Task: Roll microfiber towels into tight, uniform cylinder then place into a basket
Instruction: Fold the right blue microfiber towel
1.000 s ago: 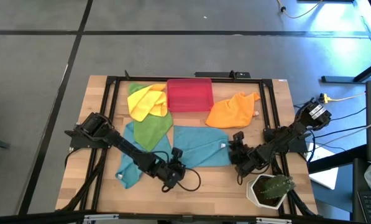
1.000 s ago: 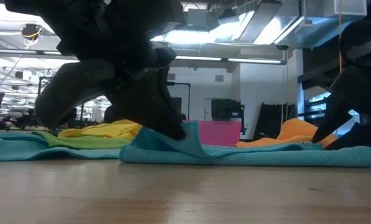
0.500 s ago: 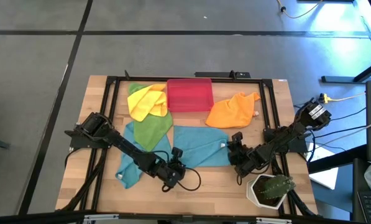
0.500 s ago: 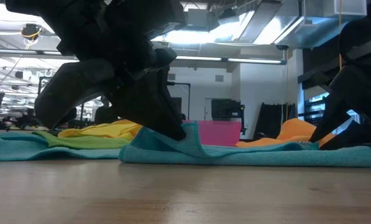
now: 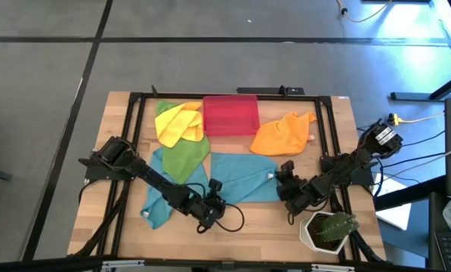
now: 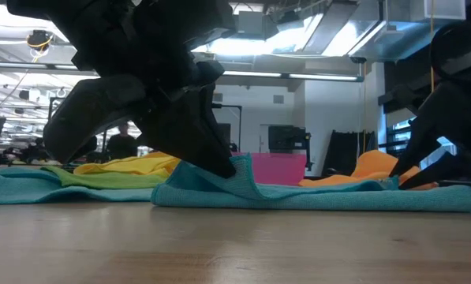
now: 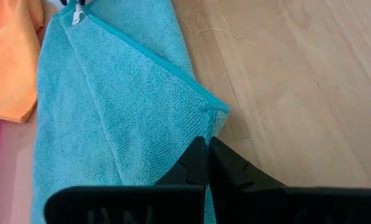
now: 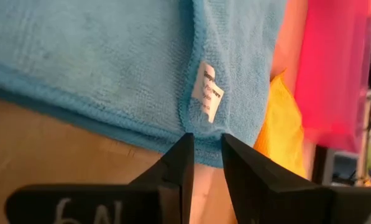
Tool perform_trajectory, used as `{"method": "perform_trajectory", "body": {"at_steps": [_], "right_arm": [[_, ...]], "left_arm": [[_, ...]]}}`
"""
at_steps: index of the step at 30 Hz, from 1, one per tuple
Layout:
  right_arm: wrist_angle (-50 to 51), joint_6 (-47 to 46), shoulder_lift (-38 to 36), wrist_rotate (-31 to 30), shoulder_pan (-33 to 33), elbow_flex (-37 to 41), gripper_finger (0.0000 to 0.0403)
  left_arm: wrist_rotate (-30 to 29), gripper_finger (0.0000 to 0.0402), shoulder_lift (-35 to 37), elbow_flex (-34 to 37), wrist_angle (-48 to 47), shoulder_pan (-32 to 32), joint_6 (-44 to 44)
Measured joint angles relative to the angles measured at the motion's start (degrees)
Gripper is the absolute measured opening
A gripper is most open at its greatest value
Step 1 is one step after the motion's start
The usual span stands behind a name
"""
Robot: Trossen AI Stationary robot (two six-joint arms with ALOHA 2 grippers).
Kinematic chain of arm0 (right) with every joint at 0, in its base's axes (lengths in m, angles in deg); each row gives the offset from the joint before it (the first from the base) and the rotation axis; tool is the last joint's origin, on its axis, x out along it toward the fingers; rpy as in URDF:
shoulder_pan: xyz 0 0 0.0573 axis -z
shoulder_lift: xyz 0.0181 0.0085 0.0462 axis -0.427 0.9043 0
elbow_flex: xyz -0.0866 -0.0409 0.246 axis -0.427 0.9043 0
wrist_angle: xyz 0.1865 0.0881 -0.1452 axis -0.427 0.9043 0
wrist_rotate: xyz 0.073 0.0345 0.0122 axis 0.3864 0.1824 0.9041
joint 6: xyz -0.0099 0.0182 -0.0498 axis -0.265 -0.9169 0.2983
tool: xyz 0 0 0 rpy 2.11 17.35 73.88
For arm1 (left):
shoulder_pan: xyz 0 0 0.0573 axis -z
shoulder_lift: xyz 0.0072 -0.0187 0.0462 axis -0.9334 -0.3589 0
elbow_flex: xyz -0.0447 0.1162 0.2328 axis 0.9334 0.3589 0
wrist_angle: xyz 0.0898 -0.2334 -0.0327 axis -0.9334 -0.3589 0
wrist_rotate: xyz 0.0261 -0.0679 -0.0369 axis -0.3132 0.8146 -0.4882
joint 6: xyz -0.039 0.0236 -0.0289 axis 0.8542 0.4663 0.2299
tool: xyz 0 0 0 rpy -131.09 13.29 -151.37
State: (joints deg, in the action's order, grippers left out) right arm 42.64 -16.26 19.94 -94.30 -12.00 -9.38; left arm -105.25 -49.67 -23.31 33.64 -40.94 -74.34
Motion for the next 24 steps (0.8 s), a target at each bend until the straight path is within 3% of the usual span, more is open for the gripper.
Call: {"method": "perform_trajectory", "body": {"at_steps": [6, 13, 24], "right_arm": [[-0.2, 7.4, 0.0, 0.0, 0.0, -0.1, 0.0084], [0.2, 9.3, 0.0, -1.8, 0.0, -0.1, 0.009], [1.0, 15.7, 0.0, -1.6, 0.0, -0.1, 0.0167]], "left_arm": [[0.0, 0.0, 0.0, 0.0, 0.0, 0.1, 1.1], [0.0, 0.0, 0.0, 0.0, 0.0, 0.1, 1.2], [0.0, 0.0, 0.0, 0.0, 0.0, 0.1, 1.3]]}}
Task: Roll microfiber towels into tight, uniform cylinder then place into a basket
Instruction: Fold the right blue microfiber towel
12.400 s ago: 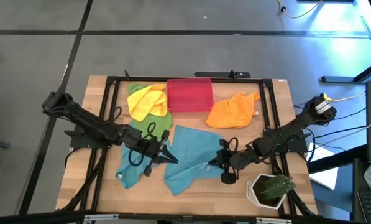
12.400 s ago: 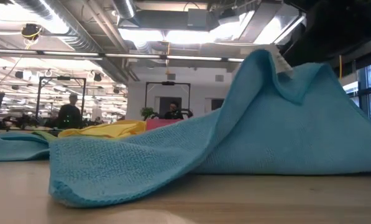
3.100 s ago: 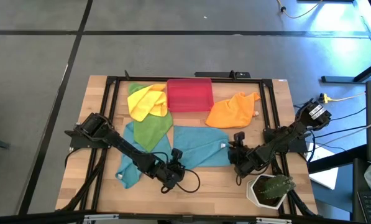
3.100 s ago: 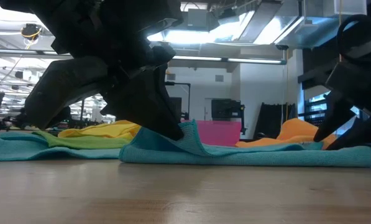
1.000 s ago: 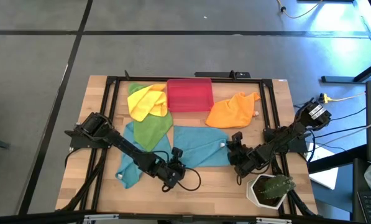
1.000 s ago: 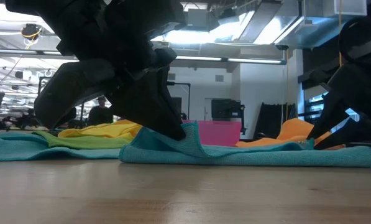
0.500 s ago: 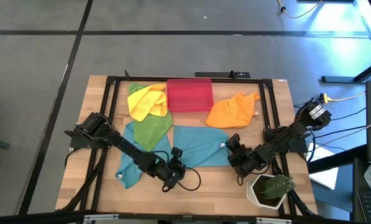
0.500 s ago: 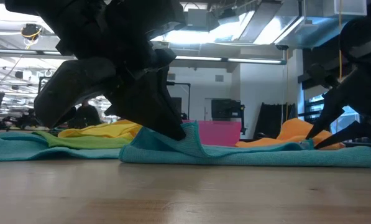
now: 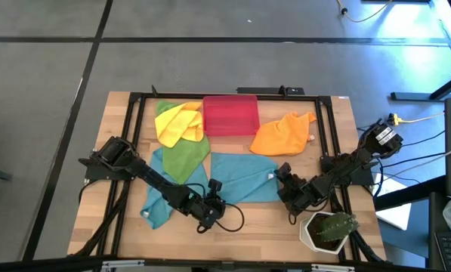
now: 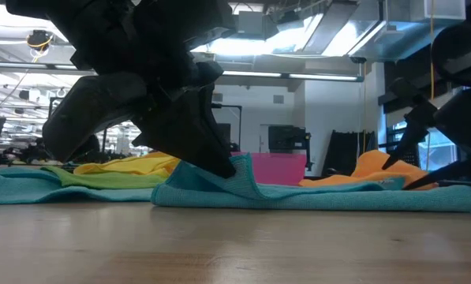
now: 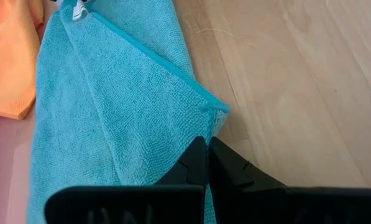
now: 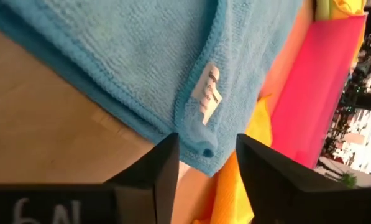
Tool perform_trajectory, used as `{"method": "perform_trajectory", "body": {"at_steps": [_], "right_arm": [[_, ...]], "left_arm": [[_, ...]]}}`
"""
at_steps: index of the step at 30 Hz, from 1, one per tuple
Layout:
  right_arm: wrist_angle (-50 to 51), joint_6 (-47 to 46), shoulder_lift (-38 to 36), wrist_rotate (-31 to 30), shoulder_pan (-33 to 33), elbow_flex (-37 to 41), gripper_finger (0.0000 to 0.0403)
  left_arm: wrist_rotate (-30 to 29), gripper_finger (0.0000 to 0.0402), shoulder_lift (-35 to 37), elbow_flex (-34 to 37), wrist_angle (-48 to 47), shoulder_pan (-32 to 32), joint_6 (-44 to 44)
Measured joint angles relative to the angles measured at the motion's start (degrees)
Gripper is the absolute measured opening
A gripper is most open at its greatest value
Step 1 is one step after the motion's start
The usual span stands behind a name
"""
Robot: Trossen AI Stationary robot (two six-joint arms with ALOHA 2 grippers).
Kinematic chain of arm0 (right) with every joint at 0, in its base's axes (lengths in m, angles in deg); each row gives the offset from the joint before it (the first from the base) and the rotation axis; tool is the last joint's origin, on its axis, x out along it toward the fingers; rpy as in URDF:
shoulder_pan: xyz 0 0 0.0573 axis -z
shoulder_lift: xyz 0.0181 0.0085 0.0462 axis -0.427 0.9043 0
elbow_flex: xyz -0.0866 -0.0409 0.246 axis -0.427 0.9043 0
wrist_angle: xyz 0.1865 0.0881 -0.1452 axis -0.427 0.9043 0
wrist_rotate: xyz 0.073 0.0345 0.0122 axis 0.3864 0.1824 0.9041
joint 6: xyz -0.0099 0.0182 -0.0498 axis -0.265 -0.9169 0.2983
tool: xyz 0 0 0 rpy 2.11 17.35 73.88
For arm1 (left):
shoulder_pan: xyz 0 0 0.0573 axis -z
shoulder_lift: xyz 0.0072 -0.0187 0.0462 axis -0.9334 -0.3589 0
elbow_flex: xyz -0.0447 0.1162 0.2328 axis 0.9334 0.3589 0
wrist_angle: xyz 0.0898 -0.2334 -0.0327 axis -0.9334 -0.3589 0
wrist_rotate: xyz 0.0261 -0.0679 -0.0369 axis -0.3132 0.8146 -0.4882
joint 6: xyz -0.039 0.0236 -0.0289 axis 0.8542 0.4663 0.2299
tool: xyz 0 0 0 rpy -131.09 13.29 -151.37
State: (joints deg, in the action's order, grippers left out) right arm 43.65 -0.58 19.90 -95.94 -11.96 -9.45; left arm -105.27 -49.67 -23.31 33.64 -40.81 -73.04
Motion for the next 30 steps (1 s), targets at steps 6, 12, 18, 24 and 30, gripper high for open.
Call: {"method": "perform_trajectory", "body": {"at_steps": [6, 12, 18, 24, 30], "right_arm": [[0.2, 0.9, 0.0, 0.6, 0.0, 0.0, 0.0163], [1.0, 2.6, -0.1, 3.0, 1.2, -0.1, 0.0144], [1.2, 5.3, -0.1, 4.0, 3.0, 0.0, 0.0137], [0.2, 6.7, -0.1, 3.9, 3.3, 0.0, 0.0131], [0.1, 6.7, -0.1, 3.7, 3.3, 0.0, 0.0087]], "left_arm": [[0.0, 0.0, 0.0, 0.0, 0.0, 0.0, 0.0], [0.0, 0.0, 0.0, 0.0, 0.0, 0.0, 0.0], [0.0, 0.0, 0.0, 0.0, 0.0, 0.0, 0.2], [0.0, 0.0, 0.0, 0.0, 0.0, 0.0, 0.2], [0.0, 0.0, 0.0, 0.0, 0.0, 0.0, 0.2]]}}
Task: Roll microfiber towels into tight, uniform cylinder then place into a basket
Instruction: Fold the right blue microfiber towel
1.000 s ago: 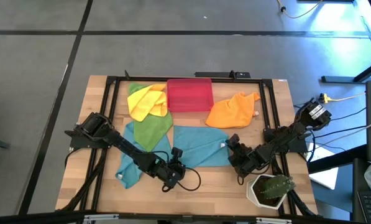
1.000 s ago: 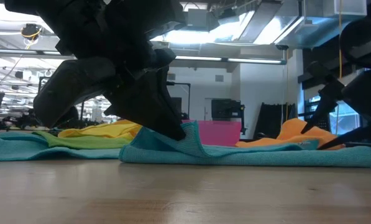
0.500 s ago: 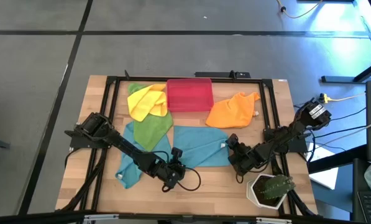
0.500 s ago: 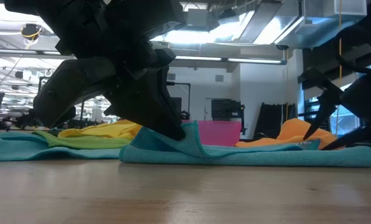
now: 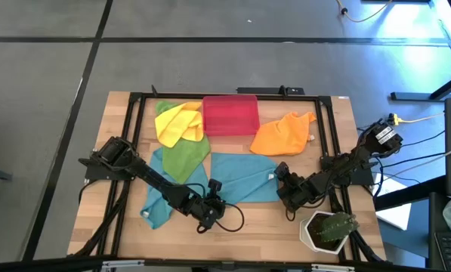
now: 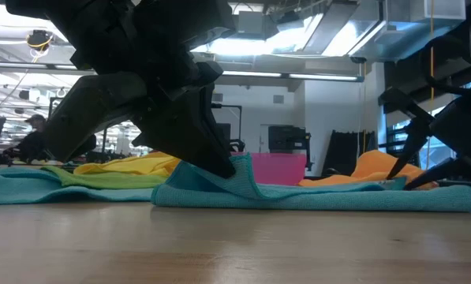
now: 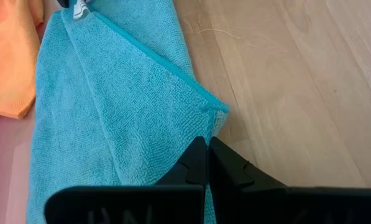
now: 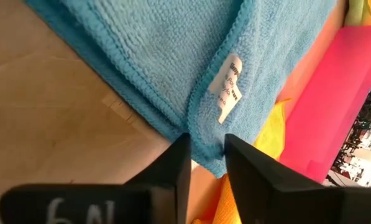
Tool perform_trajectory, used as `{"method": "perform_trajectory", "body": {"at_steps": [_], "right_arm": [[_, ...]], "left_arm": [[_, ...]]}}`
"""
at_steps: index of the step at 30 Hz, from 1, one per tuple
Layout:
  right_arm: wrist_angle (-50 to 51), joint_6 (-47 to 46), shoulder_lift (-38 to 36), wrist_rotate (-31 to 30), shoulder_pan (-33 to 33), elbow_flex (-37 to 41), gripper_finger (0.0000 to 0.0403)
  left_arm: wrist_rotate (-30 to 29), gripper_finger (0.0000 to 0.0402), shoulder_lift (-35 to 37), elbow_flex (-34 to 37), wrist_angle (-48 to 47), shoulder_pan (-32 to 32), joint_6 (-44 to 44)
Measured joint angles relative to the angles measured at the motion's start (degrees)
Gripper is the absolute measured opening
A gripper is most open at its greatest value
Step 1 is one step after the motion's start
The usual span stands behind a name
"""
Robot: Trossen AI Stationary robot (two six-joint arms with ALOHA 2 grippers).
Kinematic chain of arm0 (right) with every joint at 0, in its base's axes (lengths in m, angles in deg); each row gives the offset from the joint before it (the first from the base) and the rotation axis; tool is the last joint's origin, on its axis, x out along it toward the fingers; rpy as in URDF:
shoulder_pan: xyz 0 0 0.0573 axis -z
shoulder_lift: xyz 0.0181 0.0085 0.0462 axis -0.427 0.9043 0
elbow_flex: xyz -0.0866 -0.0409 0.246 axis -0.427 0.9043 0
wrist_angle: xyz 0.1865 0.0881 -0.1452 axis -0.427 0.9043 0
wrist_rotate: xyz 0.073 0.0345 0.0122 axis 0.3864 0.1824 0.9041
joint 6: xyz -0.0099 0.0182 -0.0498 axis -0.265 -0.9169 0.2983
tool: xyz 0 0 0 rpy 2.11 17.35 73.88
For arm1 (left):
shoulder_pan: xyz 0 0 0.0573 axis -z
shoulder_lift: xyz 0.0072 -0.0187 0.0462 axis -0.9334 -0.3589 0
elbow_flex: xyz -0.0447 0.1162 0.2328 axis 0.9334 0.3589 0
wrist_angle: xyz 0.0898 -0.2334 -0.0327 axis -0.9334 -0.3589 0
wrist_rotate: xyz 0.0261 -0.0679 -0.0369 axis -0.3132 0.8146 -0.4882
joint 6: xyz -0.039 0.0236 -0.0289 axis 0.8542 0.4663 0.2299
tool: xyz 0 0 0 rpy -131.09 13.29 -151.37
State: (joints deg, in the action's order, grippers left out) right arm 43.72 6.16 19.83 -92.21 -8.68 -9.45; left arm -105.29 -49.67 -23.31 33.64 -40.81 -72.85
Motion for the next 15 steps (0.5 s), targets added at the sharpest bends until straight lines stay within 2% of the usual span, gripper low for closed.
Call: {"method": "perform_trajectory", "body": {"at_steps": [9, 15], "right_arm": [[4.5, -5.7, 0.3, -1.1, -0.1, -2.7, 0.0014], [12.8, -14.0, 0.2, -3.9, -2.1, -8.3, 0.001]], "left_arm": [[1.2, 0.0, 0.0, 0.0, 1.0, 0.1, 0.4], [3.0, 0.0, 2.3, 0.0, 4.2, 1.9, 2.2]]}}
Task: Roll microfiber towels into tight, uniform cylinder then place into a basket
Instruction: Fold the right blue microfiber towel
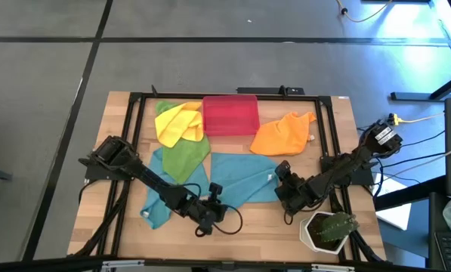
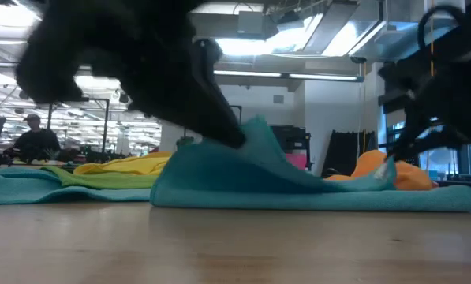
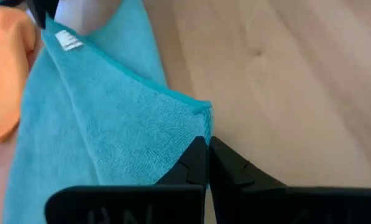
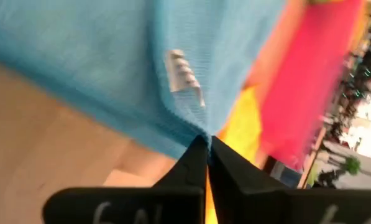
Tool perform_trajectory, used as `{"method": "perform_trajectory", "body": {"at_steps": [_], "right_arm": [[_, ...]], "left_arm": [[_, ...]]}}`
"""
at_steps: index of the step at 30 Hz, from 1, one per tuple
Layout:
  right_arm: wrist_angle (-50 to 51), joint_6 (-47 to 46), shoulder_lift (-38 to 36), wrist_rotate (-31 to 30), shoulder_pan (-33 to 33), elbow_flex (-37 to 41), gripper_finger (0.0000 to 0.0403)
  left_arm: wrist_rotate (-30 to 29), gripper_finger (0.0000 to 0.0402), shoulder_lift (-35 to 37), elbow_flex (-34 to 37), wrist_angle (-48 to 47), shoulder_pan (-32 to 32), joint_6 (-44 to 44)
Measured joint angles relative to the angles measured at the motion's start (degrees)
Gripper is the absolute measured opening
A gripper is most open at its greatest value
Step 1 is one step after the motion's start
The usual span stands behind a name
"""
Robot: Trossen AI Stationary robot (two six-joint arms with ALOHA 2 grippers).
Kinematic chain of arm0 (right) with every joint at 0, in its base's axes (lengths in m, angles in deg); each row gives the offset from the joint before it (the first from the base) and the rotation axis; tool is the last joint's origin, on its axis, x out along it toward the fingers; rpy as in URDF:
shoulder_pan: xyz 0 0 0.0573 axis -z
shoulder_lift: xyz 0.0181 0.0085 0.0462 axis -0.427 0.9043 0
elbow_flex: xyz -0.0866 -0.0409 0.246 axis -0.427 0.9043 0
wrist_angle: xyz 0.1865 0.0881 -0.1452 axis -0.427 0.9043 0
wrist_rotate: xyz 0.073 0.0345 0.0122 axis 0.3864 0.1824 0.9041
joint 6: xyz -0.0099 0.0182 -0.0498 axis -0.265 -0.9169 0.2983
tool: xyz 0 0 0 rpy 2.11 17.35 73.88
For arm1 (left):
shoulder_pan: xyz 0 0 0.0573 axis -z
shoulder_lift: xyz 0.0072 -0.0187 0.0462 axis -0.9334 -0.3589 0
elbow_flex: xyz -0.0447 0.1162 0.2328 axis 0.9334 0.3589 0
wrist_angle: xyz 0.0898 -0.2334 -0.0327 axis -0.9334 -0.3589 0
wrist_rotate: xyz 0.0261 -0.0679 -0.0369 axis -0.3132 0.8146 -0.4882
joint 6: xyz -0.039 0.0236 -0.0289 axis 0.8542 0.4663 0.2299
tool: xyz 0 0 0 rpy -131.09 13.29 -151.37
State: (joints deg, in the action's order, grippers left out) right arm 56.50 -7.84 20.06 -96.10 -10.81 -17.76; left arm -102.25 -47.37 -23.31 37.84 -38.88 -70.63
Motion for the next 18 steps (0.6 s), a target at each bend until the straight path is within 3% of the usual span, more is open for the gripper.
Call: {"method": "perform_trajectory", "body": {"at_steps": [6, 11, 18], "right_arm": [[2.6, -13.0, -0.1, 1.4, -3.0, -5.8, 0.0006], [3.1, -23.6, -0.1, 7.1, -5.5, -10.8, 0.0005], [1.4, -29.3, -0.1, 10.7, -10.8, -16.1, 0.0003]], "left_arm": [[-0.5, 0.0, 1.4, 0.0, 0.0, 2.3, 6.6], [-0.5, 0.0, 1.5, -0.6, -0.5, 5.1, 14.0], [2.1, 0.0, 1.6, -8.2, -0.3, 9.1, 11.3]]}}
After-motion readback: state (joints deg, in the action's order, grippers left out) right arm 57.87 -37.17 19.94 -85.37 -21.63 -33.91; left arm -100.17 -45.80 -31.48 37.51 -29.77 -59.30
